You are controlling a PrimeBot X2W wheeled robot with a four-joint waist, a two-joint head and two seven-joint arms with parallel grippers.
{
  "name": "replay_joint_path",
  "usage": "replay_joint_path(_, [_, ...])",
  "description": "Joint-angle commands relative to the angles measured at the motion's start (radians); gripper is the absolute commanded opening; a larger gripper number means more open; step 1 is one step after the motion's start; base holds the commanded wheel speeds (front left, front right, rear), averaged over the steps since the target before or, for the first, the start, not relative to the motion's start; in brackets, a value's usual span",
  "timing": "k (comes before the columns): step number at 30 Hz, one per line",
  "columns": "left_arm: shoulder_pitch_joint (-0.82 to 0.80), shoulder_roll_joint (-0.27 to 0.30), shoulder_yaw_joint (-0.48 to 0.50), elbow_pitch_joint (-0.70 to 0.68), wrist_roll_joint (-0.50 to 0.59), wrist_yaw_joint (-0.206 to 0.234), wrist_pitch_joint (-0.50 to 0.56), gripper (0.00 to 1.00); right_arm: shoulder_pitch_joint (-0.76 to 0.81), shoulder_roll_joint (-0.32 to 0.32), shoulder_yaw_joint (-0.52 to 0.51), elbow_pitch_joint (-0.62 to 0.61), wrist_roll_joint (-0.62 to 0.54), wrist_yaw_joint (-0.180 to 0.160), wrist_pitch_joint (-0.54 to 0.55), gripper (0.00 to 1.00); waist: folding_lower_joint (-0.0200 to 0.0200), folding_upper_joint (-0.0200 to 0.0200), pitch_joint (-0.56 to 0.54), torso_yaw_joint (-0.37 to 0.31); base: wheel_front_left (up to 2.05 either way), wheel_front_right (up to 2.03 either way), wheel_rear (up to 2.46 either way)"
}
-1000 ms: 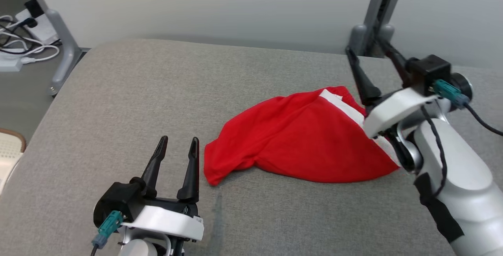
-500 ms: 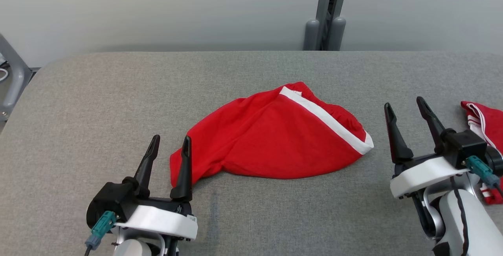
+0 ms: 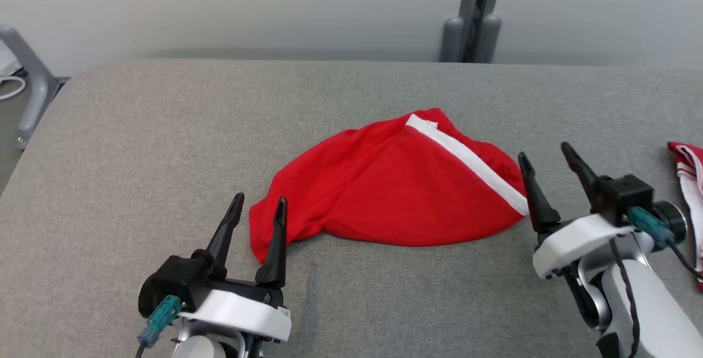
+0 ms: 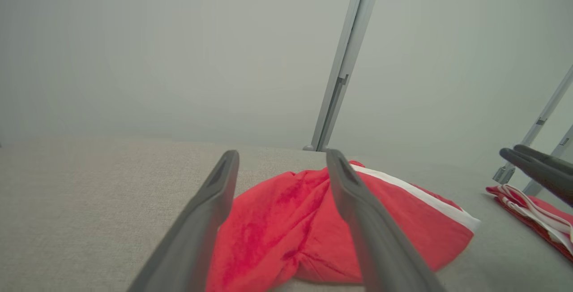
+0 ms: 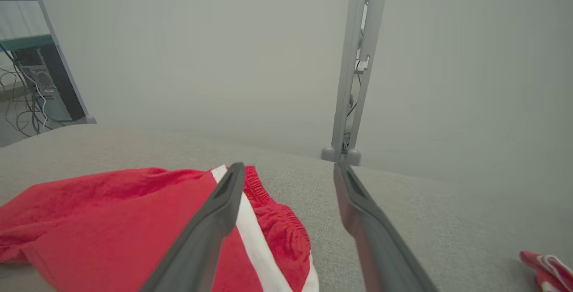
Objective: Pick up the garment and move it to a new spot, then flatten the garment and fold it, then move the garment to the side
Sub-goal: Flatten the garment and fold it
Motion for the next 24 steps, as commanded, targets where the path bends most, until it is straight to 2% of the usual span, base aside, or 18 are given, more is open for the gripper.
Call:
replay_joint_path(1, [-0.021, 0.004, -0.005, 0.005, -0.001, 0.001, -0.003, 1.0, -0.025, -0.021, 0.024, 0.019, 0.001, 0.0, 0.029, 1.0, 0.0, 0.0, 0.025, 0.024, 0.0, 0.0, 0.0])
replay_joint_path(5, [-0.045, 0.004, -0.034, 0.015, -0.002, 0.002, -0.003, 1.0, -0.126, -0.054, 0.099, 0.082, 0.07, 0.0, 0.109, 1.0, 0.0, 0.0, 0.077, 0.073, 0.0, 0.0, 0.0])
replay_joint_path(13, [-0.08, 0.003, -0.078, 0.02, -0.024, 0.01, -0.003, 1.0, -0.272, -0.16, 0.274, 0.196, 0.219, 0.0, 0.215, 1.0, 0.0, 0.0, 0.131, 0.148, 0.0, 0.0, 0.0])
replay_joint_path(24, [-0.095, 0.004, -0.098, 0.018, -0.039, 0.019, -0.003, 1.0, -0.361, -0.213, 0.422, 0.28, 0.411, 0.0, 0.285, 1.0, 0.0, 0.0, 0.151, 0.186, 0.0, 0.0, 0.0])
